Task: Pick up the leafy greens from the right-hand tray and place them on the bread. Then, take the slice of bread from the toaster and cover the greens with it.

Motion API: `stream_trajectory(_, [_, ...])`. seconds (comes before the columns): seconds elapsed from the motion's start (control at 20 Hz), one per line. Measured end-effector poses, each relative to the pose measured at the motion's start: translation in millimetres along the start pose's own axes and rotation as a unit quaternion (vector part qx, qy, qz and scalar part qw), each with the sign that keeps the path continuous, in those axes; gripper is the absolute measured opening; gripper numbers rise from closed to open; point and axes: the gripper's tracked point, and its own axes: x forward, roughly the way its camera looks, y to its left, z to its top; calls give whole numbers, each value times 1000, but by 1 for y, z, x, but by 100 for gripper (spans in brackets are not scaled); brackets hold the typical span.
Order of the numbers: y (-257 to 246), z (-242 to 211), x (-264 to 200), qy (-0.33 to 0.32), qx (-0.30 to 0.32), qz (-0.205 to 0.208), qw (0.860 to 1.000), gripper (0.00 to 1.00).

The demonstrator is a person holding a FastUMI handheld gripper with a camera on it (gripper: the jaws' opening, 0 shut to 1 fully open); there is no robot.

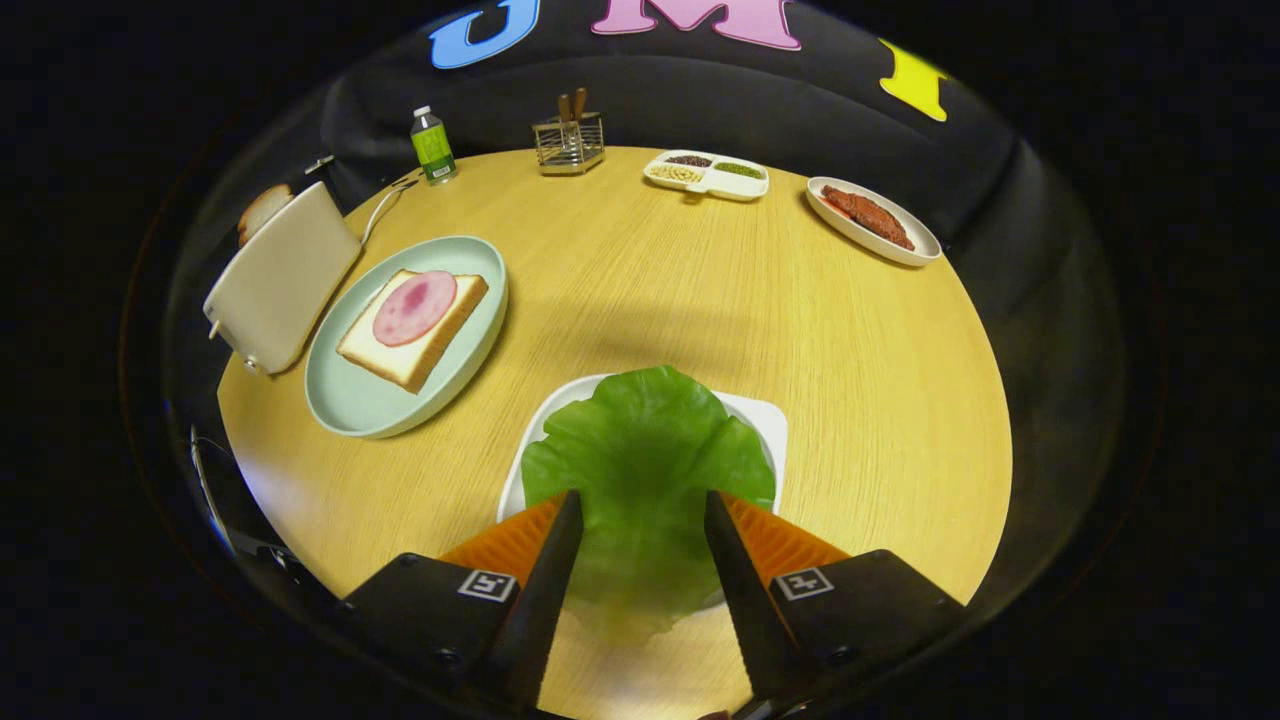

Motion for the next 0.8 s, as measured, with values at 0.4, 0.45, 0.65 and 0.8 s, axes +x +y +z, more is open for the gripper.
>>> stream_trajectory(0.4, [-3, 4, 2, 0, 22, -4, 1000, 15])
stream_trajectory(0.45, [-1, 7, -1, -5, 27, -1, 1000, 10])
stream_trajectory(0.65, [-3, 33, -33, -51, 32, -6, 998, 10])
stream_trajectory(0.8, [2, 57, -63, -79, 21, -2, 997, 10])
